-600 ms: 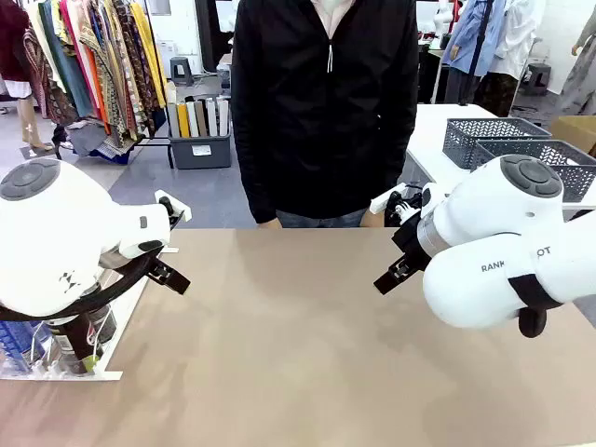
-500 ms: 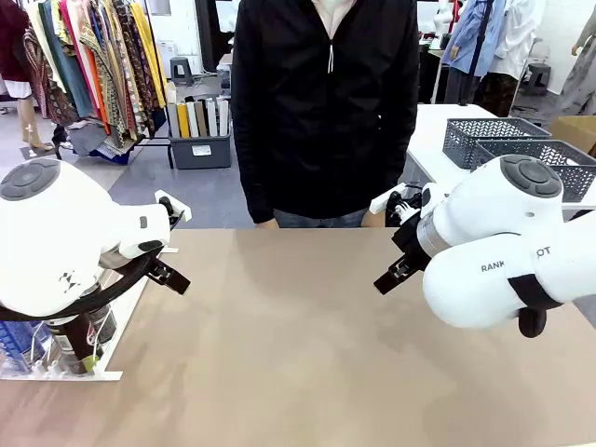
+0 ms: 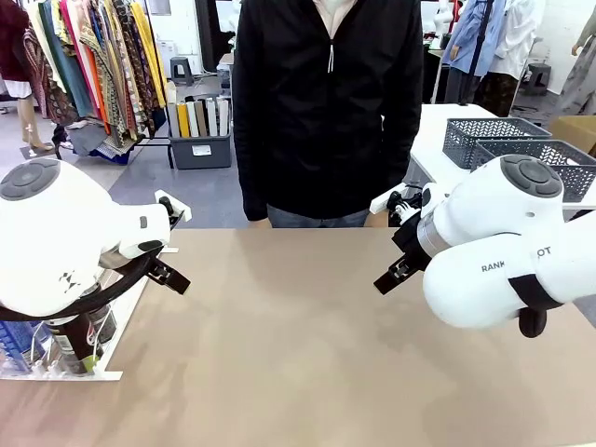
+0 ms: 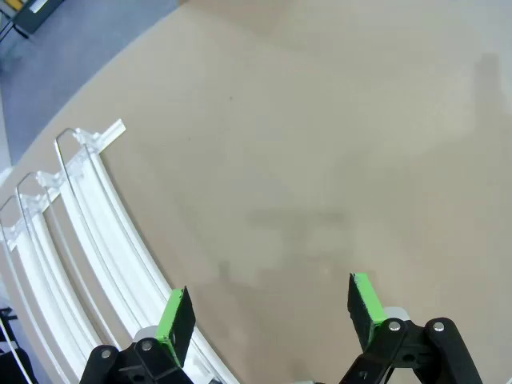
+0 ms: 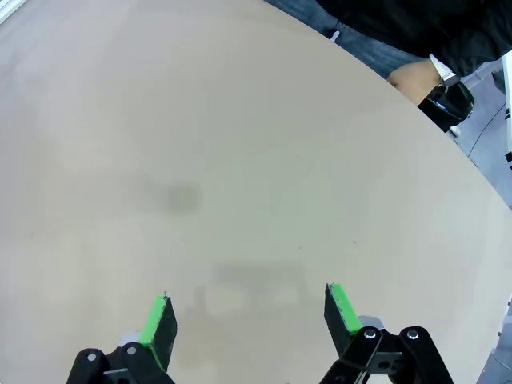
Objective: Retrieve and store the cans from the dispenser.
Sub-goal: Pick up one can from the Automatic Can Dispenser and place it in the middle of the table.
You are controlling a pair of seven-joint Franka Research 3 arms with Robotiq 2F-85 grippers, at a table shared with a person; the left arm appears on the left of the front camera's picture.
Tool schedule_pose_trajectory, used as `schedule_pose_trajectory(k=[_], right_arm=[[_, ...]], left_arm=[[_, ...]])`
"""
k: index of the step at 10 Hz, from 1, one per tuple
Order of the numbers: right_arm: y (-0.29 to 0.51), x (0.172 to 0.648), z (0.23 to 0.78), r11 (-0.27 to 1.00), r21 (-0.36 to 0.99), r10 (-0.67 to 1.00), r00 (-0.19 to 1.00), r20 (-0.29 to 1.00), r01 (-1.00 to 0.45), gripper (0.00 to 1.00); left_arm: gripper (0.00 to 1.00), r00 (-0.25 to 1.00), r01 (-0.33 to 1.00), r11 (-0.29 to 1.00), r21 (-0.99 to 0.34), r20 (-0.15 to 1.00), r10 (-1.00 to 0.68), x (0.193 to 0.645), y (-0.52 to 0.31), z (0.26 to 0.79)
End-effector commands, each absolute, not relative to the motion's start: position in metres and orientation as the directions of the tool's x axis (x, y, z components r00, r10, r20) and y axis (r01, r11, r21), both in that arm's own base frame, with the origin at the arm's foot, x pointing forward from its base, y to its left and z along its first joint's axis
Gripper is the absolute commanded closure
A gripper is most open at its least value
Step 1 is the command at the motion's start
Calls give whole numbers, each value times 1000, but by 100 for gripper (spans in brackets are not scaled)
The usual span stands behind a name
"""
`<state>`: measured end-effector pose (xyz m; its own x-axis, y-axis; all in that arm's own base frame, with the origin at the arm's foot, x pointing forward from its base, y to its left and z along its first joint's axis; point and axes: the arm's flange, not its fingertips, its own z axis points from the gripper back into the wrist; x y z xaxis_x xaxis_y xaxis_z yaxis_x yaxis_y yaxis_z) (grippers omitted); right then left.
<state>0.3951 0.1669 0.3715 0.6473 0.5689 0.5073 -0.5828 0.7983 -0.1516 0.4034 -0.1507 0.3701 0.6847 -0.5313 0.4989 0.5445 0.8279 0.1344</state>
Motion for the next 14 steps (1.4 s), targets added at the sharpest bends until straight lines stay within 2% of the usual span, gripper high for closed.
schedule_pose_trajectory(k=[1, 10, 11, 12, 13, 14], right_arm=[[167, 395, 372, 798, -151, 569, 647, 507, -583, 0], [167, 395, 372, 798, -152, 569, 647, 507, -583, 0], [162, 391, 389, 808, -38, 533, 701, 474, -589, 0], [154, 385, 415, 862, 104, 425, 819, 385, -496, 0], [137, 374, 446, 872, 238, 332, 874, 355, -428, 0], [113, 359, 474, 847, 339, 283, 886, 367, -410, 0]], left_arm=[[0, 684, 545, 828, 135, 499, -532, 403, -151, 370], [0, 685, 544, 828, 134, 499, -531, 403, -151, 370], [0, 729, 521, 853, 21, 510, -457, 393, -147, 398], [0, 807, 450, 890, -72, 460, -371, 381, -141, 430], [0, 860, 382, 910, -160, 423, -287, 370, -131, 462], [0, 870, 412, 873, -260, 398, -292, 357, -113, 489]])
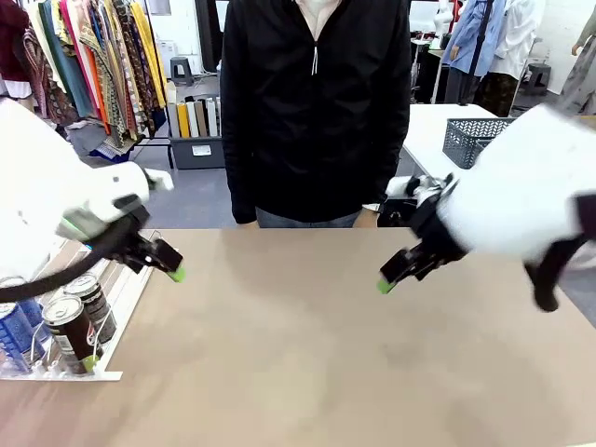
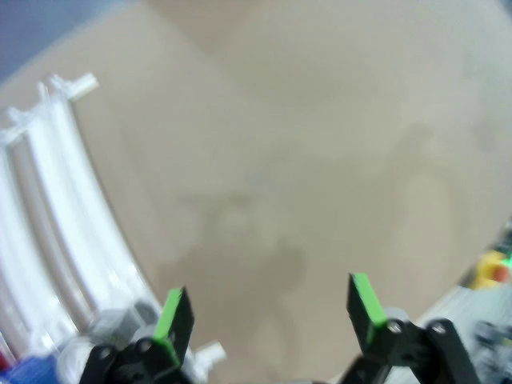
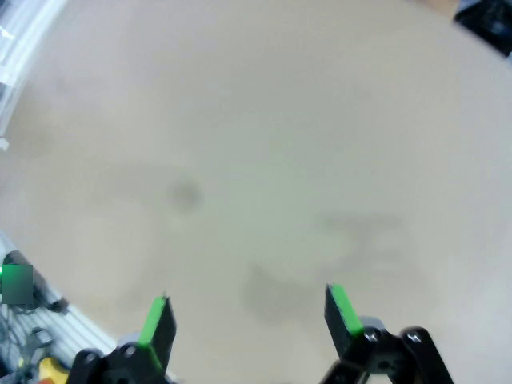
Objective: Retrieve and store the cans from the dispenser.
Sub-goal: Pick up one can from the Automatic Can Dispenser and place it in the middle of the table.
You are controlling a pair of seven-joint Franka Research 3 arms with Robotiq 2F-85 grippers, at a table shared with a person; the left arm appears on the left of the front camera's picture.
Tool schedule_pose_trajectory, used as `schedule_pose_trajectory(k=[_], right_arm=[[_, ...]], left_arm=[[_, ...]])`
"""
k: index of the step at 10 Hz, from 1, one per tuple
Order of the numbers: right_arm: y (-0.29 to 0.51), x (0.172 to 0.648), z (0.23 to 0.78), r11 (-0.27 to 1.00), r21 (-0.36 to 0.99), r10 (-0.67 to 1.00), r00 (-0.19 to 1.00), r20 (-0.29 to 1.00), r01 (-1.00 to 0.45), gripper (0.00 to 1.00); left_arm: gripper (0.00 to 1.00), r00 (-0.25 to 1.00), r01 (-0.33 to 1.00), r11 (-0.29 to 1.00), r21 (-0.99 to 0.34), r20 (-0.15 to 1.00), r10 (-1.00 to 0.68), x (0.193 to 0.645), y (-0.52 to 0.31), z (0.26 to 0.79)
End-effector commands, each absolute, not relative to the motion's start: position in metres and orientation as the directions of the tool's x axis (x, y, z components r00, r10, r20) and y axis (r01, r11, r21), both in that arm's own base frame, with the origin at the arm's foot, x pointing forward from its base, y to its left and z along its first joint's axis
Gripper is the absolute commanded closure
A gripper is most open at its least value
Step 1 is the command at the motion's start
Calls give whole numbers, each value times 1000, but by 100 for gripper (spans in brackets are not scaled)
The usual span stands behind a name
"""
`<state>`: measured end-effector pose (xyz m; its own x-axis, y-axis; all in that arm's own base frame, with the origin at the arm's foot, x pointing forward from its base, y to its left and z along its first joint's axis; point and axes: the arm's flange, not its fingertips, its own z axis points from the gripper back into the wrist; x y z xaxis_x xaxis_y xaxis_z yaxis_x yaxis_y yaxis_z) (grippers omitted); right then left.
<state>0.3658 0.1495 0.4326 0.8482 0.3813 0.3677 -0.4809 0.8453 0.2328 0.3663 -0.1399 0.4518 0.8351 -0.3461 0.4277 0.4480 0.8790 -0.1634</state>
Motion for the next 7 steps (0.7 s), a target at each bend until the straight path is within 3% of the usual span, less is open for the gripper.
schedule_pose_trajectory(k=[1, 2, 4, 5, 7], right_arm=[[86, 338, 501, 798, 444, 229, 886, 403, -408, 0], [43, 309, 526, 713, 531, 173, 849, 500, -458, 0], [-44, 269, 536, 634, 651, -88, 797, 598, -418, 0], [-87, 254, 523, 581, 724, -235, 775, 586, -372, 0], [-150, 225, 480, 442, 833, -467, 707, 531, -334, 0]], left_arm=[[0, 873, 410, 832, -374, 425, -240, 346, -85, 514], [0, 874, 409, 754, -515, 458, -161, 331, -42, 536], [0, 811, 343, 612, -712, 554, 189, 301, 64, 546], [0, 726, 272, 526, -805, 531, 437, 281, 111, 529], [0, 632, 196, 393, -899, 422, 650, 245, 169, 477]])
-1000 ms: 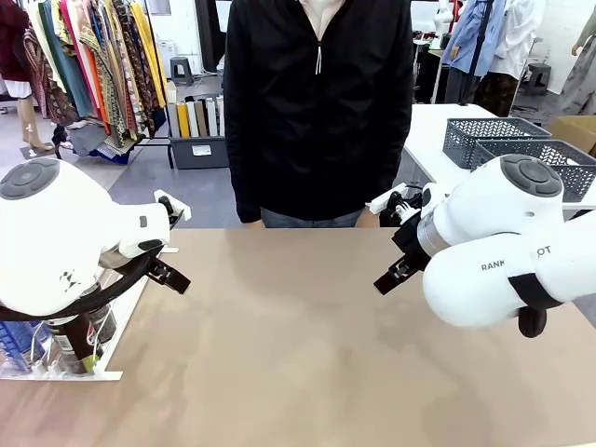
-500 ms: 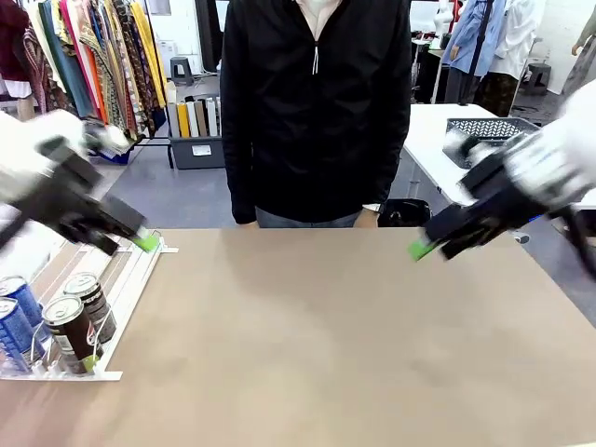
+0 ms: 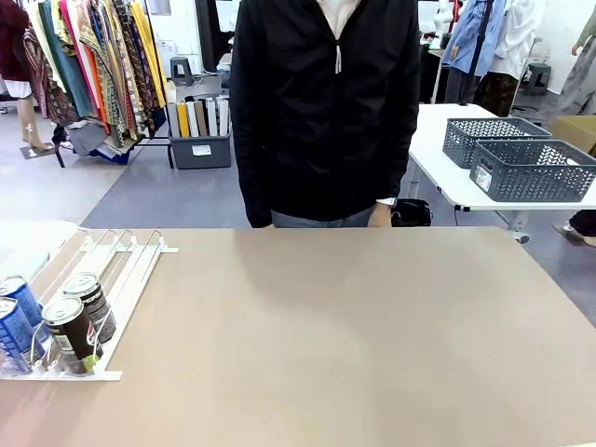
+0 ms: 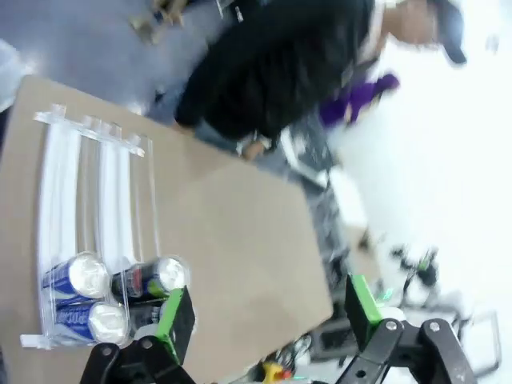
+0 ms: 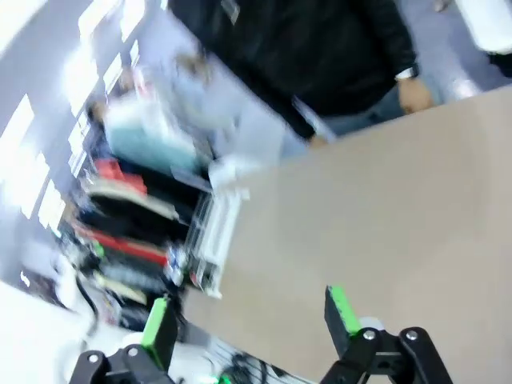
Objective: Retrieve and store the cans from the dispenser.
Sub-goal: Pick up one can from the Automatic Can Dispenser and place it in the middle of the table.
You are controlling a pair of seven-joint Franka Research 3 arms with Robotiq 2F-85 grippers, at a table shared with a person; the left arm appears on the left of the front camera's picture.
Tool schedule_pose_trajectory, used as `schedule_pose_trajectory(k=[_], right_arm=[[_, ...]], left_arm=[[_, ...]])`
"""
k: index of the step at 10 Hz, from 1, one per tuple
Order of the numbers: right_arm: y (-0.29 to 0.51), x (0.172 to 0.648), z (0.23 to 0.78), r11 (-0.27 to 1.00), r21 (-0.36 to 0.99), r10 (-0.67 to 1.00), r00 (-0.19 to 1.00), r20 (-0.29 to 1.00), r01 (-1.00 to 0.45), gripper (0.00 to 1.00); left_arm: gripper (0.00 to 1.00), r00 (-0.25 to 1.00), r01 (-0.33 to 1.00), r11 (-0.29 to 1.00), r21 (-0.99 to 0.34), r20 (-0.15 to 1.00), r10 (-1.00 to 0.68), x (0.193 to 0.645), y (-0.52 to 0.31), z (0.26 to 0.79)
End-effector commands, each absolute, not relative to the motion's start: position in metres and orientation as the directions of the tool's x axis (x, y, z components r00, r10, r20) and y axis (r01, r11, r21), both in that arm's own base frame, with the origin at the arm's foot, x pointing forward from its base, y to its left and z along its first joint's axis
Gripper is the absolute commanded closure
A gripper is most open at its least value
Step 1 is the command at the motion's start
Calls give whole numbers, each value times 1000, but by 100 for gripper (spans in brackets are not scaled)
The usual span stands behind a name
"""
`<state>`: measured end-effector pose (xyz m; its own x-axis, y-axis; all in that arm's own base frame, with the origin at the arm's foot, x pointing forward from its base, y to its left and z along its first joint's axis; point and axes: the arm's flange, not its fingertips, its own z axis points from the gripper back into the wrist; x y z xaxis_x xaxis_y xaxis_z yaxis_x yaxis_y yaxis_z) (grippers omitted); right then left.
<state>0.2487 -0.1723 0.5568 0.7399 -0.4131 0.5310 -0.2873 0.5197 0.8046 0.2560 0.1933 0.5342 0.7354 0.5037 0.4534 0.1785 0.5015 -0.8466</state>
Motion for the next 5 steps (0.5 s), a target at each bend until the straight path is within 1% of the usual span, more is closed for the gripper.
schedule_pose_trajectory(k=[1, 2, 3, 4, 5], right_arm=[[-162, 225, 462, 404, 858, -507, 703, 499, -318, 0], [-162, 232, 451, 388, 872, -507, 720, 473, -300, 0], [-160, 241, 446, 385, 875, -489, 740, 463, -293, 0], [-229, 238, 507, 414, 872, -539, 702, 466, -261, 0], [-229, 238, 507, 414, 872, -539, 702, 466, -261, 0]], left_arm=[[0, 582, 189, 344, -920, 387, 715, 238, 186, 458], [0, 539, 138, 326, -935, 347, 767, 236, 195, 448], [0, 662, 131, 411, -902, 389, 641, 243, 231, 511], [0, 662, 131, 411, -902, 389, 641, 243, 231, 511], [0, 662, 131, 411, -902, 389, 641, 243, 231, 511]])
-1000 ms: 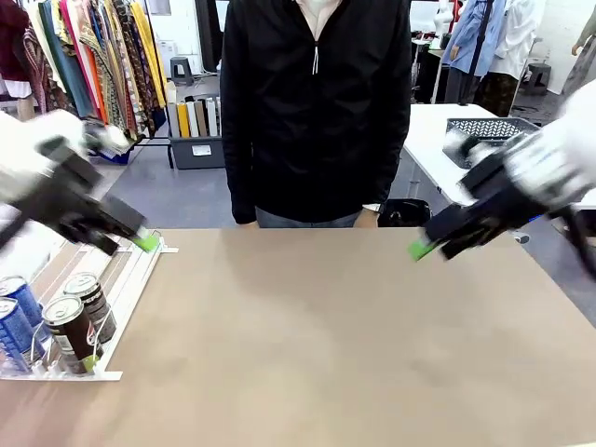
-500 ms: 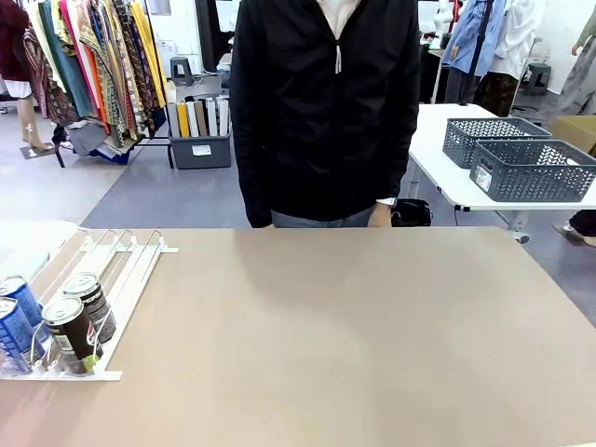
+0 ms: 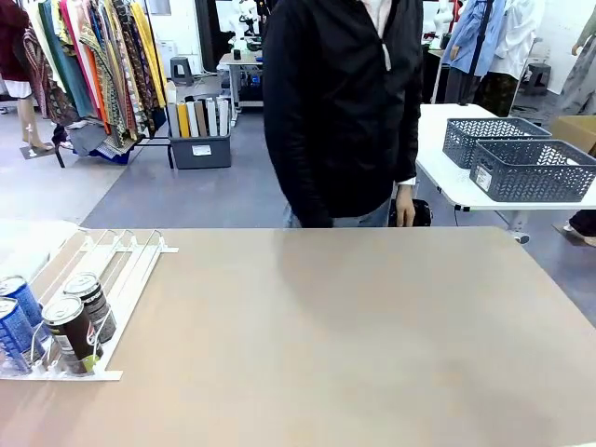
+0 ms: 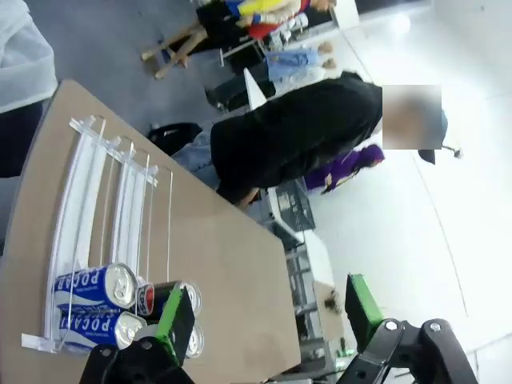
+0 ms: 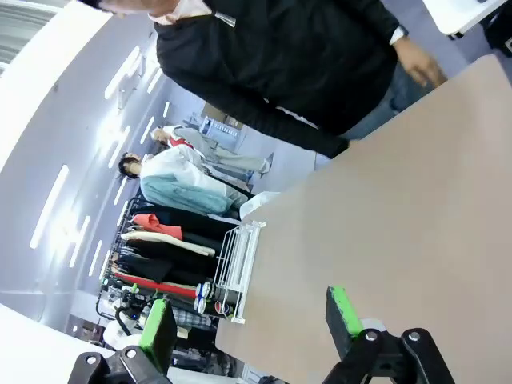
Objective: Retrieve and store the cans from the dispenser.
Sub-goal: Pick up one can from the Automatic Can Dispenser and place it in the middle of the table.
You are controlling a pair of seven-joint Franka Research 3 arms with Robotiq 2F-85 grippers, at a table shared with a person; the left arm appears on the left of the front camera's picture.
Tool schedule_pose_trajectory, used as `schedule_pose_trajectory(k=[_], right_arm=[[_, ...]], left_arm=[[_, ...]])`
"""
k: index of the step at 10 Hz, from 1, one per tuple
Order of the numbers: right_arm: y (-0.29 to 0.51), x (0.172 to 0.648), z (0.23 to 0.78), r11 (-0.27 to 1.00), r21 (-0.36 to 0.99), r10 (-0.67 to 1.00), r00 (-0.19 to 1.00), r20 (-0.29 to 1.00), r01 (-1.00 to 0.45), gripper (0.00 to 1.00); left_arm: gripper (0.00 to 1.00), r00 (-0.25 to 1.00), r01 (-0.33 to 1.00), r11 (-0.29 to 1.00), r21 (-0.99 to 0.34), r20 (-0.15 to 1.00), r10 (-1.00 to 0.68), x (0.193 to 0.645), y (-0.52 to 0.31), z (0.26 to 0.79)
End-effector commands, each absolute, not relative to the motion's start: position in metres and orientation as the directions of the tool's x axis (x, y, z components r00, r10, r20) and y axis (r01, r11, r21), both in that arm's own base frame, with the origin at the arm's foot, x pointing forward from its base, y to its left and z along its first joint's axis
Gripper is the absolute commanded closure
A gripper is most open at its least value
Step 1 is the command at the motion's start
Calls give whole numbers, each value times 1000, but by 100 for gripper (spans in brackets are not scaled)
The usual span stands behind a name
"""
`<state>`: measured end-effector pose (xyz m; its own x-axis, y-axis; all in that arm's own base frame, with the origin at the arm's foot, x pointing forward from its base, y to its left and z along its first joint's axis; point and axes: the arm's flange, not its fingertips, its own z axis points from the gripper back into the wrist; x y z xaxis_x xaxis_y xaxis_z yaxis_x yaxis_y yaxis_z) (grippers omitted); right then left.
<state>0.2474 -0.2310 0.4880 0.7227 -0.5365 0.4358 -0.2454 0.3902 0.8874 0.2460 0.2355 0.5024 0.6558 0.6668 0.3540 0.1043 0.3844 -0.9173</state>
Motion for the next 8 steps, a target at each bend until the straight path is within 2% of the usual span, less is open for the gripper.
schedule_pose_trajectory(k=[1, 5, 6, 7, 8], right_arm=[[-229, 238, 507, 414, 872, -539, 702, 466, -261, 0], [-229, 238, 507, 414, 872, -539, 702, 466, -261, 0], [-229, 238, 507, 414, 872, -539, 702, 466, -261, 0], [-229, 238, 507, 414, 872, -539, 702, 466, -261, 0], [-229, 238, 507, 414, 872, -539, 702, 466, -261, 0]], left_arm=[[0, 662, 131, 411, -902, 389, 641, 243, 231, 511], [0, 678, 105, 411, -906, 368, 636, 244, 225, 514], [0, 744, 115, 539, -834, 432, 510, 250, 205, 529], [0, 849, 90, 727, -681, 434, 302, 268, 178, 546], [0, 918, 79, 868, -490, 376, 129, 285, 151, 557]])
